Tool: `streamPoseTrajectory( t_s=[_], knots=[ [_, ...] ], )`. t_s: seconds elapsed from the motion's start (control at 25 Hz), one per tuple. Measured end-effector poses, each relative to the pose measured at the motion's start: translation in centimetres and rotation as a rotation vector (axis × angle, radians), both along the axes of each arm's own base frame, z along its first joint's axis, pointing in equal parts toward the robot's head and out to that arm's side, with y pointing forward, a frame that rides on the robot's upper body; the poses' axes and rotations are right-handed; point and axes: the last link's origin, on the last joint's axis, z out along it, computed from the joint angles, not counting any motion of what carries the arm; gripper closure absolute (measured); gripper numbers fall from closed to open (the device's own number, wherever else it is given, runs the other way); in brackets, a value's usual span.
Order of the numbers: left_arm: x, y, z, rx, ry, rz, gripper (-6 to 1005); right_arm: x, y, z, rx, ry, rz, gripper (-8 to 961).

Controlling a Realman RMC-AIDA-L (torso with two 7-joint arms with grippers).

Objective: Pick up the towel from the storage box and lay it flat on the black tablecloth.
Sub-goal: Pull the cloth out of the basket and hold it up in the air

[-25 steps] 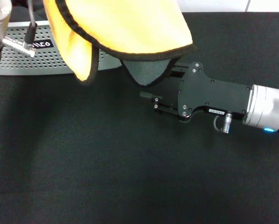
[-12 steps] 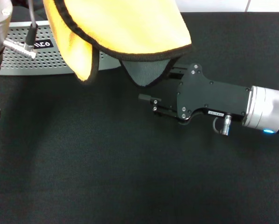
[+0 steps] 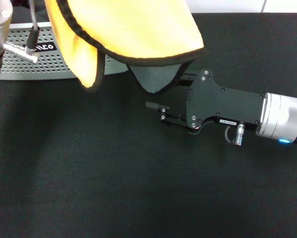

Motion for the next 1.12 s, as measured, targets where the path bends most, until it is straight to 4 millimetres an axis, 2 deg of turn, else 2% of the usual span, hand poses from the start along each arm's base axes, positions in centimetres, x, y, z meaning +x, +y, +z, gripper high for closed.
streamPoseTrajectory(
  t_s=[0.24, 0.48, 0.6, 0.8, 1.12],
  knots=[
    [0.02, -0.01, -0.05, -0.001, 0.000, 0.000, 958, 0.01, -0.02, 0.03, 0.001, 0.002, -0.002, 443],
    [0.08, -0.05, -0.13, -0.006, -0.002, -0.003, 957, 0.03, -0.02, 0.03, 0.001, 0.003, -0.003, 623],
    [0.08, -0.07, -0.15, -0.007, -0.002, -0.003, 956, 0.02, -0.01, 0.04, 0.001, 0.004, -0.003, 654],
    [0.19, -0.13, -0.31, -0.015, 0.000, -0.010, 956, 0.01, 0.00, 0.05, 0.002, 0.004, -0.003, 698],
    [0.21, -0.14, -0.33, -0.016, 0.000, -0.011, 955, 0.05, 0.11, 0.18, 0.008, 0.007, -0.008, 715]
  ],
)
